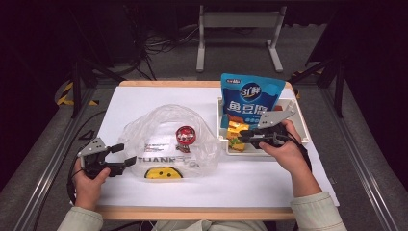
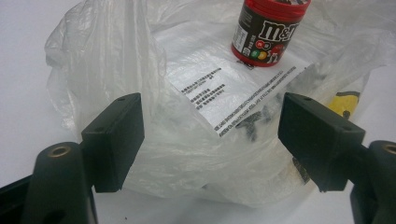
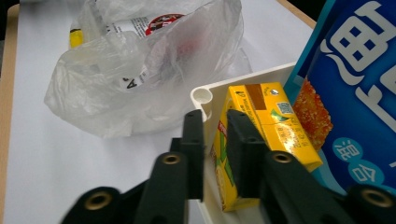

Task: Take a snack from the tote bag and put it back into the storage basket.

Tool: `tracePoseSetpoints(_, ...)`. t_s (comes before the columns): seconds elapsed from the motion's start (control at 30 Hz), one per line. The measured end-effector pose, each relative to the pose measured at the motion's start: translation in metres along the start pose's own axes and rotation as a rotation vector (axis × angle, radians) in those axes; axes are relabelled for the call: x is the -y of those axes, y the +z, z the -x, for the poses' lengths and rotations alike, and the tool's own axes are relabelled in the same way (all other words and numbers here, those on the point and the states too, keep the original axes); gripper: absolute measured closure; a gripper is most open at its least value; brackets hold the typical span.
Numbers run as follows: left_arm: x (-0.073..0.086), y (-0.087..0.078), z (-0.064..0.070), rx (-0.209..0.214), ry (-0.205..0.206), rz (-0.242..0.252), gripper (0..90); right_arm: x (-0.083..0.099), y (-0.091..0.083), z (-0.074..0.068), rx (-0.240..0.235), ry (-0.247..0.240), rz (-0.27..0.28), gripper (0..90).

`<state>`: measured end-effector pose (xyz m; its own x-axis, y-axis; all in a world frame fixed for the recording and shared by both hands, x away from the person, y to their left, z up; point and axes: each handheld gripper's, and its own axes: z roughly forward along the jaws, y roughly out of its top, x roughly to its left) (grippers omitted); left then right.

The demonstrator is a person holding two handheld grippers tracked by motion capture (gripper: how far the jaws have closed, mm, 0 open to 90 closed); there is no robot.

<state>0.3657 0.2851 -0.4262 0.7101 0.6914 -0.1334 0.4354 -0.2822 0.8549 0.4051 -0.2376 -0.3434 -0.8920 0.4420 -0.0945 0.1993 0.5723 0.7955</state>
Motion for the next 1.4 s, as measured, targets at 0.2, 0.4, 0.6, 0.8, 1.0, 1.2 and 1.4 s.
tracePoseSetpoints(0.2,0.000,0.000,0.000,0.002,0.000,0.004,23.3,0.004,0.001,-0.002,-0.017,0.003,-0.012,90.0)
tracePoseSetpoints(0.4,-0.001,-0.001,0.000,0.001,0.001,0.004,23.3,0.013,0.010,0.000,-0.026,0.011,-0.062,90.0)
tracePoseSetpoints(0.6,-0.001,0.000,0.000,0.003,0.001,0.004,23.3,0.021,0.018,0.003,-0.029,0.025,-0.112,90.0)
tracePoseSetpoints(0.8,-0.001,-0.001,0.000,0.002,0.002,0.003,23.3,0.028,0.026,0.006,-0.027,0.049,-0.159,90.0)
tracePoseSetpoints(1.0,-0.001,-0.001,-0.001,0.003,0.006,0.003,23.3,0.033,0.033,0.008,-0.025,0.061,-0.200,90.0)
tracePoseSetpoints(1.2,-0.001,-0.001,-0.001,0.002,0.006,0.004,23.3,0.038,0.038,0.011,-0.004,0.077,-0.231,90.0)
tracePoseSetpoints(1.4,0.000,-0.001,-0.001,0.003,0.000,0.007,23.3,0.042,0.042,0.012,-0.006,0.085,-0.244,90.0)
